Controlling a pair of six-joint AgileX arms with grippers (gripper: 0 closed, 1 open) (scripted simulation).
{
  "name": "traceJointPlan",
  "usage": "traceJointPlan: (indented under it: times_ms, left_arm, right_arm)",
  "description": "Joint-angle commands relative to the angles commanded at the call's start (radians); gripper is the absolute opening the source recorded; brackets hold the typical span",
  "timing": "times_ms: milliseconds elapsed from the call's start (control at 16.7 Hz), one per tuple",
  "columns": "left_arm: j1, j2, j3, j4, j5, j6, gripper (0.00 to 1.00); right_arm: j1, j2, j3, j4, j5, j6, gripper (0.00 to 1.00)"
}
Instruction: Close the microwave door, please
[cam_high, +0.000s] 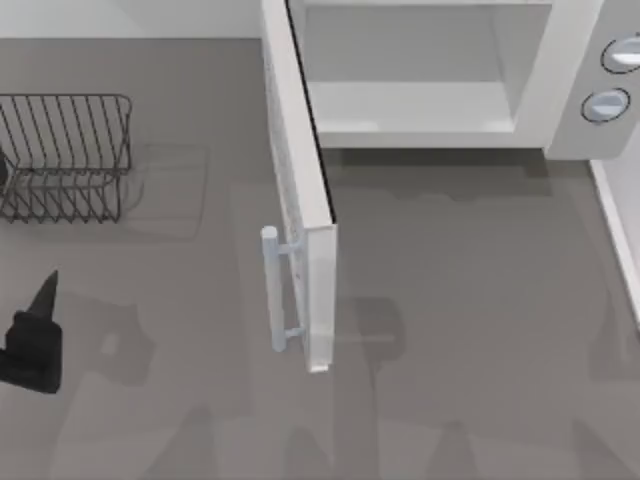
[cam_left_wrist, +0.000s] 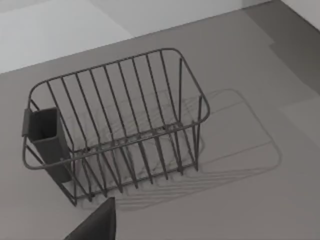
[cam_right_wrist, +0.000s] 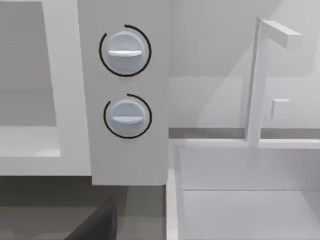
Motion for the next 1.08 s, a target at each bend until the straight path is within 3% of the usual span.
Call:
traceJointPlan:
  times_ms: [720, 1080]
  left_arm:
    - [-0.222, 1.066, 1.038, -0.937, 0.217, 0.510, 1.00]
    - [-0.283, 1.389, 1.553, -1.185, 0.310, 0.680, 1.00]
  right_arm:
    - [0.000, 0.000, 0.000, 0.000, 0.000, 0.000, 1.00]
    - [0.000, 0.000, 0.000, 0.000, 0.000, 0.000, 1.00]
